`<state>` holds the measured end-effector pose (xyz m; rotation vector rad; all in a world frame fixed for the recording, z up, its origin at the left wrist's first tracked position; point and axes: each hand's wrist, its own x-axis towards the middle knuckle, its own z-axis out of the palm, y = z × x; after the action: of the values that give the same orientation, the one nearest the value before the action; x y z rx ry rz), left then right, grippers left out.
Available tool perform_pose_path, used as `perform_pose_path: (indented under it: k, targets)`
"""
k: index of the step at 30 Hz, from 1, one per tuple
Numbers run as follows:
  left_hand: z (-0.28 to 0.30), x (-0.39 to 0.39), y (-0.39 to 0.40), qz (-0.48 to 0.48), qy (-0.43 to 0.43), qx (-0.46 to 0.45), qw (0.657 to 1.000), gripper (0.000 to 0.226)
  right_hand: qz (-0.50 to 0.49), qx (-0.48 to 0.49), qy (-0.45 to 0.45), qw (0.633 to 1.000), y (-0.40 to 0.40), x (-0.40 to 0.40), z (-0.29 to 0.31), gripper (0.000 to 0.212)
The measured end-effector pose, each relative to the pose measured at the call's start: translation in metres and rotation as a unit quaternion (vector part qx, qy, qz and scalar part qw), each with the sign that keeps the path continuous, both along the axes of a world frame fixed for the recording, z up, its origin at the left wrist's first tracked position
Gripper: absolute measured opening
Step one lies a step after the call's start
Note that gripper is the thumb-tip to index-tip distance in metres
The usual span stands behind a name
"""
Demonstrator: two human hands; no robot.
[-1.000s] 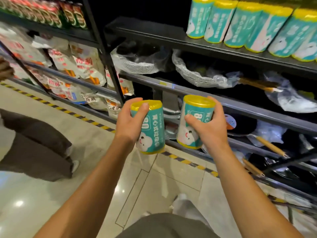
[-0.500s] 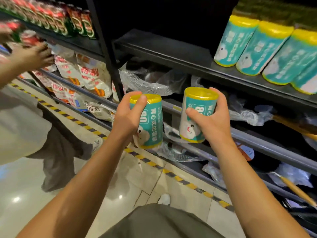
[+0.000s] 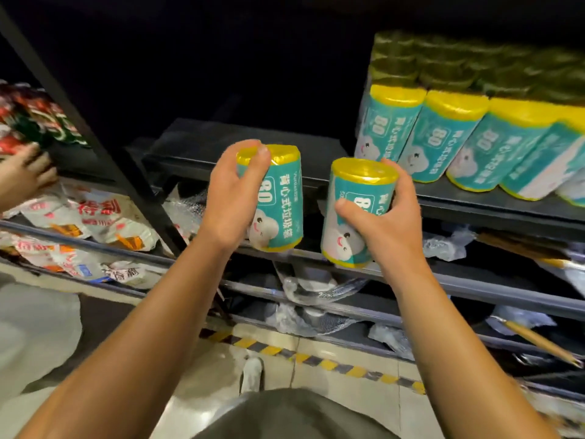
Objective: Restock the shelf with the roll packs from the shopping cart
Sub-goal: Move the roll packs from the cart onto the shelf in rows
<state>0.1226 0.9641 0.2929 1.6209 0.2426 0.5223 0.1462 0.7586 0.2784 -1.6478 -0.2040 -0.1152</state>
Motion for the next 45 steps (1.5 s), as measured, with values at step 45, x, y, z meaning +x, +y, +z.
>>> perform_pose_path:
  k: [45]
  targets:
    - [-0.015,0.140,0.116,-0.096,-0.115,0.275,0.950,0.066,-0.289,-0.156,-0.113,0.938,0.148,0.097,-0.004,0.084]
